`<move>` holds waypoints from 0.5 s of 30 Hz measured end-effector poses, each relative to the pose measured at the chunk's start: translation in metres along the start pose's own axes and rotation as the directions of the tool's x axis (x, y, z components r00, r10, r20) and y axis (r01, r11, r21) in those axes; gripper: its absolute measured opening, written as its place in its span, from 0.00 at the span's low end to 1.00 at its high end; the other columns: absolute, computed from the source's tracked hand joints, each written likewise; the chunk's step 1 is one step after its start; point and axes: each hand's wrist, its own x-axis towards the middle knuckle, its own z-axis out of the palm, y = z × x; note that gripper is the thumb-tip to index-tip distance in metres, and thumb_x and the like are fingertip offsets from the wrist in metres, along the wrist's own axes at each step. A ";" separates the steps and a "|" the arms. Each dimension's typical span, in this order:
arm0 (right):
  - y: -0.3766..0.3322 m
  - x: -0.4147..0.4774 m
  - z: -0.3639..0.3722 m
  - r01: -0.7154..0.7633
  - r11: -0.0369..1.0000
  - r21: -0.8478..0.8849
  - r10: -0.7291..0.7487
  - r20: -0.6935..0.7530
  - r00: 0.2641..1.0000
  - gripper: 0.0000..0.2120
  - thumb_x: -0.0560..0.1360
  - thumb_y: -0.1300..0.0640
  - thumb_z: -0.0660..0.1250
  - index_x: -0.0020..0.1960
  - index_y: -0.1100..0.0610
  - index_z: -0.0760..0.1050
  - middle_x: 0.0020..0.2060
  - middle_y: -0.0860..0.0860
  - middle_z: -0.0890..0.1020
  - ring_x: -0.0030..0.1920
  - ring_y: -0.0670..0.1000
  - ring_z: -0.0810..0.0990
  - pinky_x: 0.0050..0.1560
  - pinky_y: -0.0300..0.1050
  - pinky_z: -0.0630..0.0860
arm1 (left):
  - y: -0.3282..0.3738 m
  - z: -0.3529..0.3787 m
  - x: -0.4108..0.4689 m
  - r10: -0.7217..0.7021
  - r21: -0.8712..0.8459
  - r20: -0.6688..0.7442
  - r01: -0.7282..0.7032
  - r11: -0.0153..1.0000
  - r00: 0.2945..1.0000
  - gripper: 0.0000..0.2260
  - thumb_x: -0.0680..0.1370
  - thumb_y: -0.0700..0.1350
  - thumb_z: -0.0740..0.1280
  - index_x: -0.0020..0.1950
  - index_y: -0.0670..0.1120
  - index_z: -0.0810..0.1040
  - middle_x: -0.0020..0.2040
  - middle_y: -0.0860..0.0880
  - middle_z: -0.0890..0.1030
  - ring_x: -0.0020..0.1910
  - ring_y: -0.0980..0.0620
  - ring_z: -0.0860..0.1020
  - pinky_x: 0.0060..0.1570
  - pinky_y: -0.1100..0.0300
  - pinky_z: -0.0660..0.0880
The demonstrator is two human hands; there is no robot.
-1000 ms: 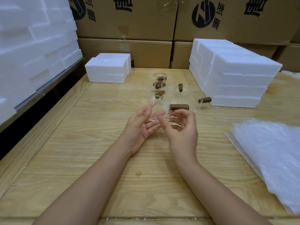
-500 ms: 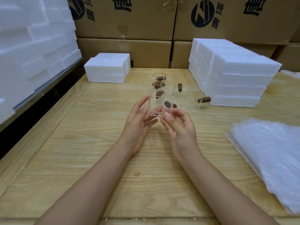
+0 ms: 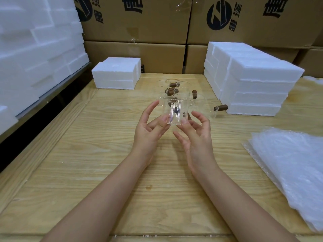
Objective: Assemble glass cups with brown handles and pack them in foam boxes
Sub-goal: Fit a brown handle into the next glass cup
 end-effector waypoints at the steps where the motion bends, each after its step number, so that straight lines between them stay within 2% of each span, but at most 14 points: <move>1: 0.001 0.000 0.000 0.011 0.998 -0.061 -0.012 -0.008 1.000 0.28 0.60 0.46 0.75 0.57 0.47 0.69 0.52 0.52 0.72 0.50 0.46 0.79 0.59 0.49 0.78 | 0.000 0.000 0.000 0.008 0.009 -0.002 -0.008 1.000 1.000 0.23 0.70 0.46 0.71 0.64 0.57 0.71 0.49 0.47 0.85 0.57 0.50 0.81 0.57 0.59 0.77; 3: 0.004 -0.001 0.001 0.031 0.993 -0.118 -0.031 -0.001 1.000 0.30 0.59 0.45 0.77 0.57 0.44 0.69 0.53 0.52 0.72 0.49 0.46 0.80 0.58 0.49 0.77 | -0.002 0.001 -0.001 0.018 0.023 0.000 -0.018 1.000 1.000 0.24 0.70 0.46 0.71 0.64 0.57 0.70 0.51 0.48 0.85 0.58 0.52 0.81 0.59 0.57 0.76; 5: 0.005 -0.001 0.001 0.049 0.991 -0.124 -0.048 0.009 0.999 0.29 0.60 0.48 0.77 0.57 0.44 0.68 0.54 0.53 0.72 0.50 0.49 0.80 0.54 0.43 0.78 | -0.003 0.003 -0.002 0.012 0.025 0.002 -0.012 1.000 1.000 0.25 0.69 0.46 0.72 0.64 0.56 0.70 0.53 0.48 0.85 0.59 0.53 0.80 0.61 0.56 0.75; 7: 0.004 0.000 0.001 0.057 0.993 -0.103 -0.057 0.000 0.998 0.28 0.60 0.50 0.76 0.56 0.46 0.69 0.53 0.54 0.73 0.48 0.48 0.80 0.51 0.39 0.77 | -0.004 0.004 -0.001 -0.003 0.021 0.003 0.003 1.000 1.000 0.25 0.68 0.45 0.72 0.64 0.53 0.71 0.54 0.49 0.84 0.58 0.54 0.80 0.57 0.61 0.76; 9: 0.001 0.001 0.000 0.043 0.999 -0.029 -0.042 0.002 0.999 0.27 0.59 0.52 0.75 0.56 0.48 0.70 0.50 0.54 0.74 0.47 0.46 0.81 0.51 0.38 0.77 | -0.003 0.004 0.000 -0.033 0.008 -0.003 0.033 0.999 0.999 0.23 0.68 0.46 0.71 0.63 0.50 0.73 0.52 0.50 0.85 0.57 0.55 0.81 0.53 0.64 0.76; 13: -0.007 0.005 -0.003 -0.093 0.976 0.198 0.090 0.023 0.996 0.23 0.64 0.55 0.72 0.58 0.52 0.71 0.51 0.55 0.78 0.51 0.52 0.81 0.59 0.44 0.77 | 0.000 0.003 0.001 -0.160 -0.064 -0.017 0.159 0.985 0.987 0.20 0.70 0.55 0.65 0.58 0.45 0.77 0.53 0.50 0.84 0.57 0.54 0.81 0.60 0.61 0.75; 15: -0.009 0.006 -0.004 -0.163 0.940 0.301 0.154 0.055 0.987 0.22 0.68 0.55 0.70 0.61 0.54 0.71 0.56 0.59 0.76 0.52 0.55 0.82 0.58 0.47 0.78 | 0.001 0.003 0.001 -0.241 -0.081 -0.001 0.240 0.967 0.970 0.23 0.71 0.57 0.62 0.59 0.44 0.76 0.56 0.48 0.83 0.59 0.53 0.80 0.64 0.59 0.72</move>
